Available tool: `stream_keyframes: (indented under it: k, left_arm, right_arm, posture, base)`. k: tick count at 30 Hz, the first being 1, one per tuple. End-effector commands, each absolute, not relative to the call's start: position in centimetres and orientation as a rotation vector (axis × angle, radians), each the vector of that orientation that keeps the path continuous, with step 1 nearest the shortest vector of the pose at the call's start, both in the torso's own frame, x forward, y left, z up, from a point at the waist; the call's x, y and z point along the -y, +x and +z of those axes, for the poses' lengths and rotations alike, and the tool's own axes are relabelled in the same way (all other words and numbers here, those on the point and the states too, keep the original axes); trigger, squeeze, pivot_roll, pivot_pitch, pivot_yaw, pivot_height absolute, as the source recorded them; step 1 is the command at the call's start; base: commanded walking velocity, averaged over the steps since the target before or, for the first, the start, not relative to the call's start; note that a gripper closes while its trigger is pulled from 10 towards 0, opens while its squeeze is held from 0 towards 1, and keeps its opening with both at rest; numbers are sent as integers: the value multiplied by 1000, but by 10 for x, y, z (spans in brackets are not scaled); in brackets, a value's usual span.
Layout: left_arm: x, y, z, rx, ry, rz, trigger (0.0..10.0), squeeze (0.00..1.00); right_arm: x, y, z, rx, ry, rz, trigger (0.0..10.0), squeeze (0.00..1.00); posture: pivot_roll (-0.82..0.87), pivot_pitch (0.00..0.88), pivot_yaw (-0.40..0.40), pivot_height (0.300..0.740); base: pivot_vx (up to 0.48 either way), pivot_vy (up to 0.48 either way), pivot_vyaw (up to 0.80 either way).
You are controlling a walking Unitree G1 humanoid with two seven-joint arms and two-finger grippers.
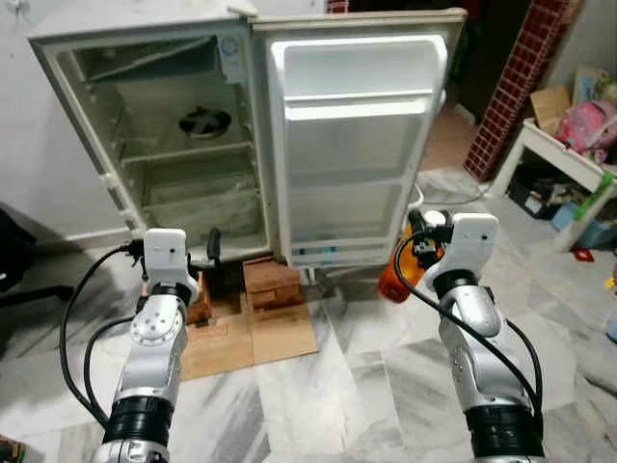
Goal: Restocking fridge
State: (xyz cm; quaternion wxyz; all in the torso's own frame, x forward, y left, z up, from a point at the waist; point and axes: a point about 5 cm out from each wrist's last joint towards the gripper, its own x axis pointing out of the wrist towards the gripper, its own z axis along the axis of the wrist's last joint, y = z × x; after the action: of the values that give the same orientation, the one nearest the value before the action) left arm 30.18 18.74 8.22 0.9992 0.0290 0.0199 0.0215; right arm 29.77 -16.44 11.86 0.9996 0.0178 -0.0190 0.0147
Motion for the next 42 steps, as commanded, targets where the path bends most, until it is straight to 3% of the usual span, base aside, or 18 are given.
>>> stream_keyframes:
  k: [1,25,42]
  left_arm:
    - [-189,305,86,-28,65,50,10000,0]
    - [-188,308,85,-31,69,52,10000,0]
    - [-188,310,80,-84,86,102,10000,0]
  right_arm:
    - [160,300,134,108,37,52,10000,0]
    - [156,299,135,118,25,82,10000,0]
    - [156,300,136,121,26,94,10000,0]
  posture:
    - [-48,0,16,740]
    - [-52,0,16,740]
    - [-53,0,15,740]
  base:
    - [435,0,0]
    - [439,0,0]
    - [0,0,0]
